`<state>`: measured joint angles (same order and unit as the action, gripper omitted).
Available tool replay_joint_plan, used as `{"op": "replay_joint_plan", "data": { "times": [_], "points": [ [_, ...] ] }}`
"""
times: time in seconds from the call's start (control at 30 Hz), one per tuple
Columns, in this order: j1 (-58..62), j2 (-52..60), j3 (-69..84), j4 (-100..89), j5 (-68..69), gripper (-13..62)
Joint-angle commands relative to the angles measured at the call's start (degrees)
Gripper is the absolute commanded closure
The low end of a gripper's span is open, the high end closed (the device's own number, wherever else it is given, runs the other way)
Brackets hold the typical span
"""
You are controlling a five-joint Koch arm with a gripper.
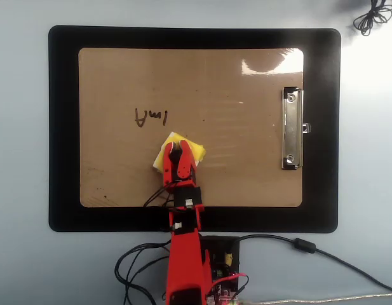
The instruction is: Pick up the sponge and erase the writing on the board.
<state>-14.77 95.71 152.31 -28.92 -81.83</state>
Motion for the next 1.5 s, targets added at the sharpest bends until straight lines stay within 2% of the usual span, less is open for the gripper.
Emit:
{"op": "replay_joint_plan", "data": {
  "times": [0.0,0.2,0.27,0.37,0.5,0.57,0.67,0.83,0.87,0.93,1.1,1.2,1.27,1.47],
  "points": [
    [-2.72,-2.9,-3.96,-0.62,-2.81,57.4],
    [-2.99,-29.79,-34.72,-0.35,-2.72,57.4],
    [-3.16,-32.96,-37.88,-0.26,-2.72,57.4],
    [-3.16,-24.7,-26.72,-0.35,-2.55,57.4],
    [-2.64,-2.2,-5.45,0.88,-2.55,57.5],
    [-2.9,1.67,-1.93,2.02,-2.46,57.5],
    [-2.9,-9.14,-11.69,1.76,-2.46,57.5],
    [-3.25,-34.98,-40.78,1.85,-2.64,57.4],
    [-3.43,-36.21,-43.15,2.02,-2.64,57.4],
    [-3.52,-35.07,-40.43,2.02,-2.72,57.4],
    [-6.33,-12.04,-13.8,1.85,-2.9,57.4],
    [-8.7,-6.42,-9.67,2.02,-3.16,57.4],
    [-8.88,-11.43,-13.62,1.58,-3.52,57.4],
    [-9.32,-38.85,-46.49,2.2,-3.43,57.5]
  ]
}}
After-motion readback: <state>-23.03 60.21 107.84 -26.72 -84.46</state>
